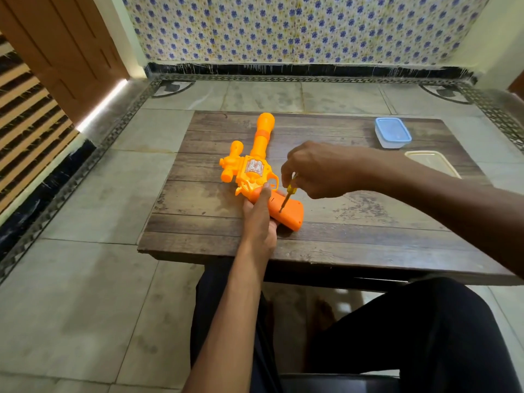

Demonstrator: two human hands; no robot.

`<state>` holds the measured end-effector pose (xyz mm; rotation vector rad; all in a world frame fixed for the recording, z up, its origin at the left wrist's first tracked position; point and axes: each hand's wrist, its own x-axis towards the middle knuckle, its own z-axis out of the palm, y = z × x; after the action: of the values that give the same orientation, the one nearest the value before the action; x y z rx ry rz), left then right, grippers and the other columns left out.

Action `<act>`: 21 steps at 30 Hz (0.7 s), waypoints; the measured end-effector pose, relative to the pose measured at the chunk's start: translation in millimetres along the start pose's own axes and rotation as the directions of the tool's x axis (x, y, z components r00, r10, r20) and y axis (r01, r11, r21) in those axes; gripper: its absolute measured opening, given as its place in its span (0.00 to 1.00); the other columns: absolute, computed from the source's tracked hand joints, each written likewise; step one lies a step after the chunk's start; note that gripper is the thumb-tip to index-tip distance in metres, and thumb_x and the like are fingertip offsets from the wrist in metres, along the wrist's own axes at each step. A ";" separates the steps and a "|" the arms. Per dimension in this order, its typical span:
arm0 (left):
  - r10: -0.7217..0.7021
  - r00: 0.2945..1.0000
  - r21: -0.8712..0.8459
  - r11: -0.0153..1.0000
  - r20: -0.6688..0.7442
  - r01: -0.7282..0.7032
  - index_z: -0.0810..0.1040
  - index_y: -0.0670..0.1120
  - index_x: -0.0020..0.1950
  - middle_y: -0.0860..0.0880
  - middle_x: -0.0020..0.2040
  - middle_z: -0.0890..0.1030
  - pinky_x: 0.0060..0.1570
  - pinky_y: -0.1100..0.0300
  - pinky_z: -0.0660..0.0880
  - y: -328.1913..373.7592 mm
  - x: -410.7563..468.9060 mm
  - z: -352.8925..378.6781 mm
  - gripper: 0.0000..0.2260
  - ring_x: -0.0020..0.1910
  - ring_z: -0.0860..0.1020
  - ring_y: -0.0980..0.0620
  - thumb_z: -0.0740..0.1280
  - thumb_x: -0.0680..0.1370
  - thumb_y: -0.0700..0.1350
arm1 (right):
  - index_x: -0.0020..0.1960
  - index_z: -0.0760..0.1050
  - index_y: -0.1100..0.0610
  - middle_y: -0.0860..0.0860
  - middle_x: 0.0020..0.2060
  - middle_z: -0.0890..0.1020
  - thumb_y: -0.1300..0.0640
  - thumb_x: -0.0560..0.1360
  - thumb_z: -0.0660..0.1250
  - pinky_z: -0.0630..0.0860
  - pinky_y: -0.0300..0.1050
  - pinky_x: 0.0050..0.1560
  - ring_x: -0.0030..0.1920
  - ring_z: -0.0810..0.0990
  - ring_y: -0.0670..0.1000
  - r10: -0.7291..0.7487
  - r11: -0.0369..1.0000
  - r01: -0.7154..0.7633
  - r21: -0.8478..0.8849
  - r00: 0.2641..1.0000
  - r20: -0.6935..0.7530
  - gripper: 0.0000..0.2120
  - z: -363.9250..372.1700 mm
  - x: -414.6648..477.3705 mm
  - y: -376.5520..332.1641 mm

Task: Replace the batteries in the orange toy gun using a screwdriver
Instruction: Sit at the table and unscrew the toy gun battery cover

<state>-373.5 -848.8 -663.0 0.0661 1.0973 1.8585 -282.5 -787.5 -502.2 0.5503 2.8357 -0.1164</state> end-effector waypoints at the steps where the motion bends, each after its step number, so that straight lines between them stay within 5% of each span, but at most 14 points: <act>1: 0.001 1.000 -0.006 1.000 -0.001 -0.001 0.72 0.47 0.68 0.51 0.41 0.85 0.56 0.44 0.77 0.2 -0.6 0.3 0.15 0.46 0.82 0.50 0.65 0.82 0.42 | 0.56 0.81 0.58 0.49 0.47 0.80 0.61 0.79 0.62 0.73 0.40 0.41 0.46 0.76 0.47 -0.001 1.000 0.000 -0.011 1.000 -0.012 0.10 0.5 2.3 -0.6; 4: 0.009 1.000 0.004 1.000 -0.006 -0.009 0.72 0.46 0.71 0.50 0.46 0.85 0.53 0.47 0.79 0.5 -1.7 0.5 0.17 0.45 0.84 0.52 0.64 0.82 0.43 | 0.45 0.77 0.63 0.51 0.36 0.77 0.53 0.81 0.62 0.69 0.39 0.35 0.37 0.75 0.49 0.021 0.997 -0.021 -0.069 1.000 -0.007 0.14 -0.5 9.7 -4.4; 8: 0.012 1.000 0.007 1.000 -0.020 -0.012 0.69 0.45 0.74 0.49 0.53 0.83 0.51 0.48 0.80 1.0 -3.8 0.2 0.19 0.54 0.81 0.46 0.64 0.82 0.43 | 0.30 0.62 0.56 0.49 0.27 0.67 0.50 0.80 0.64 0.58 0.38 0.27 0.28 0.64 0.45 0.036 0.988 -0.043 -0.151 0.998 -0.050 0.23 -1.2 16.7 -12.7; 14: -0.003 0.999 0.032 0.999 -0.047 0.004 0.68 0.45 0.74 0.45 0.62 0.80 0.48 0.53 0.80 2.7 -6.9 4.1 0.20 0.47 0.81 0.56 0.65 0.82 0.40 | 0.34 0.67 0.58 0.47 0.28 0.63 0.52 0.79 0.66 0.68 0.44 0.35 0.27 0.63 0.46 -0.047 0.981 0.030 -0.191 0.995 -0.089 0.18 4.4 14.0 -21.0; 16: -0.008 0.998 0.044 0.999 -0.065 0.010 0.68 0.44 0.73 0.47 0.56 0.80 0.41 0.57 0.78 3.7 -7.4 5.3 0.19 0.44 0.80 0.57 0.64 0.82 0.41 | 0.38 0.71 0.59 0.46 0.28 0.63 0.53 0.80 0.64 0.66 0.44 0.38 0.30 0.65 0.48 -0.084 0.977 0.064 -0.206 0.992 -0.092 0.14 7.0 11.3 -18.9; 18: -0.006 0.998 0.058 0.998 -0.062 0.009 0.69 0.45 0.73 0.49 0.53 0.80 0.39 0.58 0.78 4.2 -8.0 5.2 0.18 0.44 0.80 0.57 0.62 0.83 0.40 | 0.41 0.75 0.59 0.49 0.31 0.70 0.51 0.80 0.64 0.64 0.44 0.39 0.35 0.71 0.51 -0.132 0.959 0.105 -0.264 0.987 -0.088 0.13 9.9 11.1 -18.4; 21: -0.004 0.998 0.061 0.998 -0.064 0.008 0.68 0.45 0.74 0.45 0.60 0.80 0.41 0.57 0.79 2.8 -9.2 4.5 0.18 0.48 0.81 0.54 0.61 0.83 0.40 | 0.43 0.80 0.59 0.53 0.39 0.81 0.52 0.79 0.65 0.67 0.44 0.37 0.42 0.79 0.53 -0.211 0.940 0.173 -0.294 0.972 -0.105 0.12 12.7 16.8 -15.7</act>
<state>-368.2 -853.2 -654.8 0.0382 1.1971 1.8326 -300.5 -797.7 -518.4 0.2255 2.9575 0.3002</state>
